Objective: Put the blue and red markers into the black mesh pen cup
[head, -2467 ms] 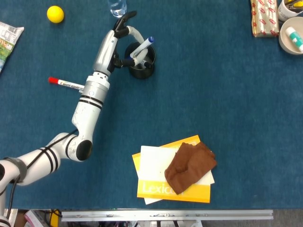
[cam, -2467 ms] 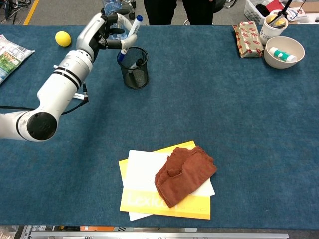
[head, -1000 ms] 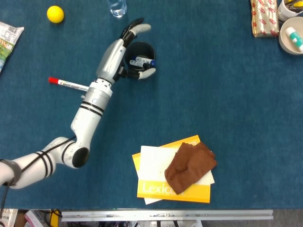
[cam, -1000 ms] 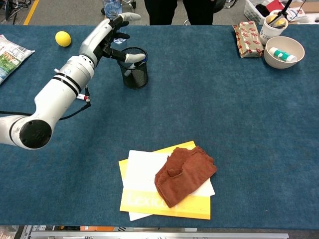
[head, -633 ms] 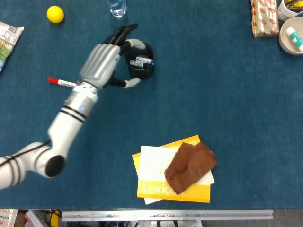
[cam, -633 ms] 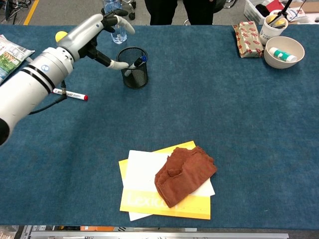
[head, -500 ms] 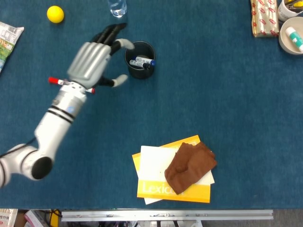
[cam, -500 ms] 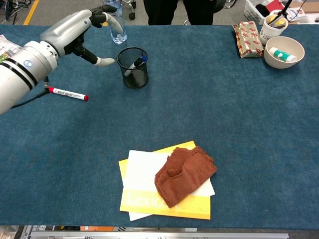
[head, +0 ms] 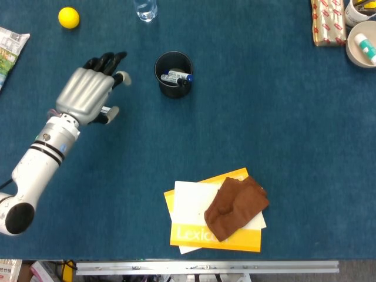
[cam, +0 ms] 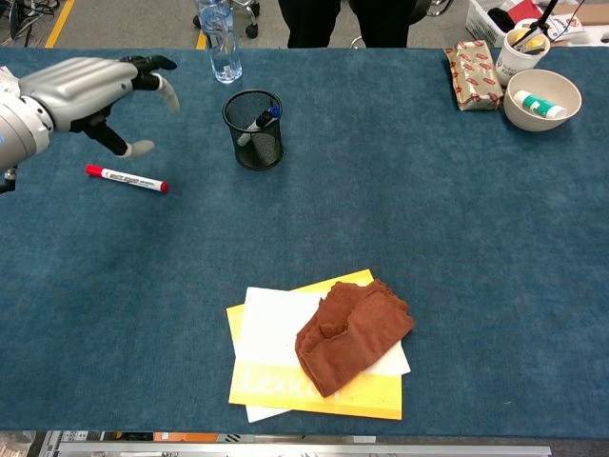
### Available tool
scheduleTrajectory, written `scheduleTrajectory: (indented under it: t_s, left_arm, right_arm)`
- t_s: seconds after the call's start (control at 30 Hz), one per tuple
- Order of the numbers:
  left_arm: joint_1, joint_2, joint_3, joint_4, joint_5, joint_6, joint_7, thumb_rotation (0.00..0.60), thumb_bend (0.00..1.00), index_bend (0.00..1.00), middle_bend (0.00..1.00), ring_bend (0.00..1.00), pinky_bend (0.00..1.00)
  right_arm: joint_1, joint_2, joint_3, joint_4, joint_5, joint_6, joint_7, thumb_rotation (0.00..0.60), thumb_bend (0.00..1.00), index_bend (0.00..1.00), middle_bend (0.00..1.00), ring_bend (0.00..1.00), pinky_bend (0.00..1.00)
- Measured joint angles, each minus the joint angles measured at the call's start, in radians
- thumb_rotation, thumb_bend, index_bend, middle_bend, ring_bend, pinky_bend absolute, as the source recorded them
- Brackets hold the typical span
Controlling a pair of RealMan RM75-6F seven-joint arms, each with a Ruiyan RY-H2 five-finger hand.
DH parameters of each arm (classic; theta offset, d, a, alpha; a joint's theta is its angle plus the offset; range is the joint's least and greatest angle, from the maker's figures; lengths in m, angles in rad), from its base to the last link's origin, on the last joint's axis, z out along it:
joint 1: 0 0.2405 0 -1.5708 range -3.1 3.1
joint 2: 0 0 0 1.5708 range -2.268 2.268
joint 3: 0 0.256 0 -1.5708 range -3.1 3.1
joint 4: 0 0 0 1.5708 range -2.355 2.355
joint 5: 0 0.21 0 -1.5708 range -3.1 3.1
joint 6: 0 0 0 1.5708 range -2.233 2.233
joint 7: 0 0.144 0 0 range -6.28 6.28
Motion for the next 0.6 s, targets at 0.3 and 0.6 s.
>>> scheduleTrajectory:
  t_s: [0.3,0.6]
  left_arm:
    - [-0.011,-0.061,0.050,0.120,-0.013,-0.041,0.011,0.600,0.36,0.31,0.00,0.00,0.13]
    - [-0.006,-0.100,0.073,0.195,0.034,-0.059,-0.044,0.600,0.36,0.31,0.00,0.00,0.13]
  right_arm:
    - [-0.001,0.005,0.002,-0.002,0.001,0.003,0.006,0.600,0.00,0.28,0.28,0.29,0.43]
    - [0.000,0.006,0.002,-0.002,0.003,0.000,0.010,0.600,0.00,0.28,0.28,0.29,0.43]
